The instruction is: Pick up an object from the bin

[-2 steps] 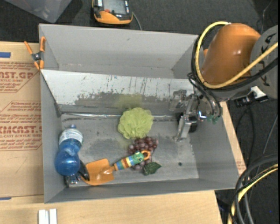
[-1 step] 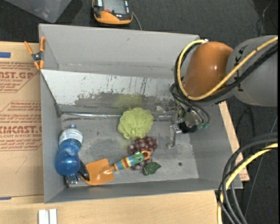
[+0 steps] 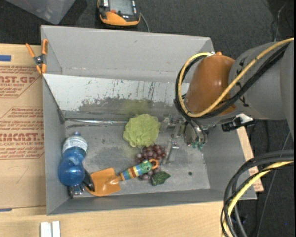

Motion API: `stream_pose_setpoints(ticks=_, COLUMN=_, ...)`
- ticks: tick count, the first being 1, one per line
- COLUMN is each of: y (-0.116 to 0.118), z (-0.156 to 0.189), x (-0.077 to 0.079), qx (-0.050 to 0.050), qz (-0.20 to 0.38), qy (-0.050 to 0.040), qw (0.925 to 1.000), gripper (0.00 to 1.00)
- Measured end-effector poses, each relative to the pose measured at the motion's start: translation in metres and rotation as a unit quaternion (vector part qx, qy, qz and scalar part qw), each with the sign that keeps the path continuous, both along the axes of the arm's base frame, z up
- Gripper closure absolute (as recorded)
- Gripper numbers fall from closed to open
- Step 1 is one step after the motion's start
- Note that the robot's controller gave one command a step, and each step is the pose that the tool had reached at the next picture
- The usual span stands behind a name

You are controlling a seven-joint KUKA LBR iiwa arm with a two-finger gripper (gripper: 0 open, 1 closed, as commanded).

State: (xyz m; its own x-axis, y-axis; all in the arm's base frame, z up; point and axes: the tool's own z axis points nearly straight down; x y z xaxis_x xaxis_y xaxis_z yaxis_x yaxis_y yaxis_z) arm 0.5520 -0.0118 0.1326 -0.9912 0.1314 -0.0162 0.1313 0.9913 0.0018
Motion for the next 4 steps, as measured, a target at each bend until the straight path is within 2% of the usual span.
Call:
stream_pose_setpoints(ticks=1, y=0.003, z=-0.064, x=0.004, qx=-0.001, qz=0.169, qy=0.0046, qw=0.9855, gripper=0.0)
stream_pose_setpoints(ticks=2, y=0.026, z=-0.06, x=-0.013, qx=-0.001, qz=0.071, qy=-0.0024, qw=0.9975, gripper=1.0)
stream_pose_setpoints(ticks=3, y=0.026, z=-0.06, x=-0.013, qx=-0.001, qz=0.071, qy=-0.0024, qw=0.9975, gripper=1.0)
stream_pose_setpoints(ticks=4, y=0.039, z=-0.053, x=-0.02, qx=0.0, qz=0.071, qy=-0.0024, qw=0.9975, gripper=1.0)
